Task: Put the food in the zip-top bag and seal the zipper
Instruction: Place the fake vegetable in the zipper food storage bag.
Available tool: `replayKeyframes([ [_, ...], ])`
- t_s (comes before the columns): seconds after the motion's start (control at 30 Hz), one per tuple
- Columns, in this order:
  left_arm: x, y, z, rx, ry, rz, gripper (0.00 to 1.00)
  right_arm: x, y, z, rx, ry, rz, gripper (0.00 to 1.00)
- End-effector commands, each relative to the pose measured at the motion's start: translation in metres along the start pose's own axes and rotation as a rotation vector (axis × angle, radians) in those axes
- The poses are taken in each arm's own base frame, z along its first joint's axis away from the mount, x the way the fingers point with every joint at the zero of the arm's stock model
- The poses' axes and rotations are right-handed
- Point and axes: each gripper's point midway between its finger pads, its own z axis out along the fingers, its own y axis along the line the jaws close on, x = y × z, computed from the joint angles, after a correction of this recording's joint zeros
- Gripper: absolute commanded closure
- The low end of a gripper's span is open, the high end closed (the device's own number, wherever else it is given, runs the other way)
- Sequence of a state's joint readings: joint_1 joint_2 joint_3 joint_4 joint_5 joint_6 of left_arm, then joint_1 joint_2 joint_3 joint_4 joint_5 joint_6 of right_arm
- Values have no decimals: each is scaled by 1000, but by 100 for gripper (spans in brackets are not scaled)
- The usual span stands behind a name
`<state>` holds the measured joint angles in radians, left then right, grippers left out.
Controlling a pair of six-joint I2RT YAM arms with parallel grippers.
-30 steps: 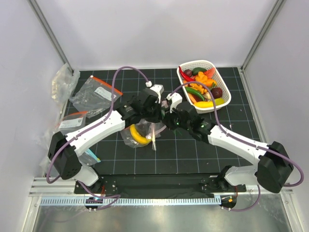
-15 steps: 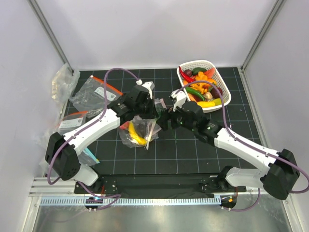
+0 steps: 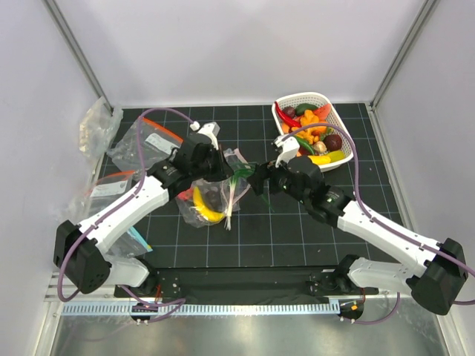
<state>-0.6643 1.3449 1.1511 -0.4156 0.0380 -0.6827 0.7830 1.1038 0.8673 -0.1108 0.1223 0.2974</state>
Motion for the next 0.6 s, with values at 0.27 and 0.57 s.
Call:
replayKeyframes([
  [0.27,-24,-4,-9,23,-101,-30,100,-9,-19,-3,117,-72,166,0],
  [0.57,-28,1,-12,2,-136,-38,99,-12,-25,-6,78,-179,298,0],
])
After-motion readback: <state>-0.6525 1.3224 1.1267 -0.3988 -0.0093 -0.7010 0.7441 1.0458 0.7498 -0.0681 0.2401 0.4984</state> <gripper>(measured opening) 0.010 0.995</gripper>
